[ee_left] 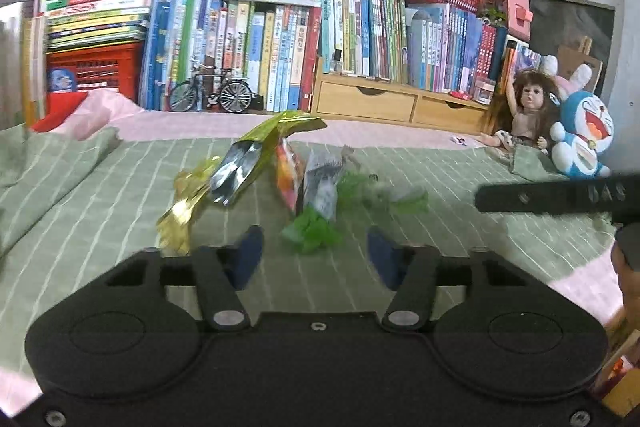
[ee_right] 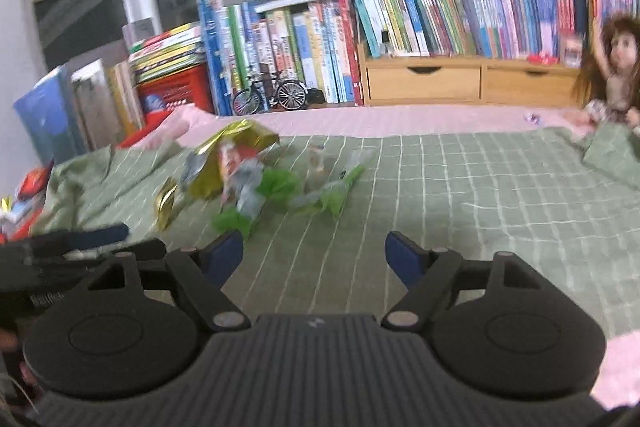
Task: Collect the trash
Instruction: 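Raise both tools back toward the trash pile on the bed, then grasp the white-green wrapper with the left tool while the right tool grasps the clear green bag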
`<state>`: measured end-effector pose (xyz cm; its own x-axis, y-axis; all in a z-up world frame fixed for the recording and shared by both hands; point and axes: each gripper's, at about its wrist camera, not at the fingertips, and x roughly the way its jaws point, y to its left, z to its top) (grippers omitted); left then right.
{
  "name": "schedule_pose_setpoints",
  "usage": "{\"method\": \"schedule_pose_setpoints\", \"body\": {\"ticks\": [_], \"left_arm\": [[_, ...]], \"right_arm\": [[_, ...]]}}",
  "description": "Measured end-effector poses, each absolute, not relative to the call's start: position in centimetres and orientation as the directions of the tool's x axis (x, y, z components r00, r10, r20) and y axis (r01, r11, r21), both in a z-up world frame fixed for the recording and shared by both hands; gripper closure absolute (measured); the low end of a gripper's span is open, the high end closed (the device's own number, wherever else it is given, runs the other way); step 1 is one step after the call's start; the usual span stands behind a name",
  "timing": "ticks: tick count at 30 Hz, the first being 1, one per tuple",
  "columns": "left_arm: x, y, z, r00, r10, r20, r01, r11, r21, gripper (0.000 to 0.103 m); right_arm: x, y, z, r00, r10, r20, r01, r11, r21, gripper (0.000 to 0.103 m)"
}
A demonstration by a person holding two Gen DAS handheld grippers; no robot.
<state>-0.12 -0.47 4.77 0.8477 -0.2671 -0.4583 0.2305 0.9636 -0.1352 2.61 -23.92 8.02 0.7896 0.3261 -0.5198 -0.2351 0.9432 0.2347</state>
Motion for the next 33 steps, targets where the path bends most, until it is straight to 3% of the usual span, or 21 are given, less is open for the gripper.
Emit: {"method": "schedule_pose_setpoints", "body": {"ticks": [5, 12, 16, 22, 25, 27, 29, 30, 31, 33], "left_arm": [[4.8, -2.4, 3.7, 0.826, -0.272, -0.493, 0.234, 0.962, -0.139, 0.066], [8.9, -4.7, 1.9, 0.809, -0.28, -0.517, 0.263, 0.959, -0.107, 0.066], [10.4, -5.2, 0.8, 0.789, -0.271, -0.552, 0.245, 0.962, -0.122, 0.063], [10.7, -5.3, 0.3, 0.792, -0.265, -0.55, 0.243, 0.963, -0.113, 0.06], [9.7, -5.3, 0.7, 0.775, -0.268, -0.572, 0.256, 0.961, -0.104, 0.074], [8.5, -5.0, 1.1, 0.763, -0.28, -0.583, 0.273, 0.957, -0.103, 0.075], [6.9, -4.5, 1.8, 0.757, -0.314, -0.573, 0.305, 0.945, -0.115, 0.074], [6.3, -4.2, 2.1, 0.761, -0.327, -0.561, 0.318, 0.941, -0.116, 0.073], [5.6, -3.9, 2.5, 0.774, -0.332, -0.54, 0.327, 0.939, -0.108, 0.071], [4.9, -3.9, 3.1, 0.808, -0.31, -0.501, 0.317, 0.945, -0.075, 0.048]], "right_arm": [[8.5, -23.6, 7.3, 0.76, 0.353, -0.546, -0.206, 0.927, 0.314, 0.035], [14.0, -21.5, 3.7, 0.704, 0.295, -0.646, -0.17, 0.953, 0.251, 0.043], [14.6, -21.9, 1.9, 0.671, 0.308, -0.675, -0.143, 0.946, 0.291, 0.071], [12.7, -23.8, 2.1, 0.7, 0.314, -0.642, -0.139, 0.941, 0.308, 0.076], [11.5, -24.6, 2.8, 0.697, 0.319, -0.642, -0.157, 0.942, 0.297, 0.076], [10.2, -24.7, 3.3, 0.693, 0.303, -0.654, -0.183, 0.951, 0.247, 0.075], [9.0, -24.7, 3.7, 0.686, 0.289, -0.668, -0.221, 0.957, 0.187, 0.064], [8.5, -24.8, 3.9, 0.695, 0.28, -0.663, -0.232, 0.959, 0.161, 0.052], [8.0, -24.8, 4.1, 0.709, 0.267, -0.652, -0.24, 0.962, 0.132, 0.039], [7.4, -24.8, 4.5, 0.746, 0.222, -0.628, -0.231, 0.971, 0.069, 0.032]]}}
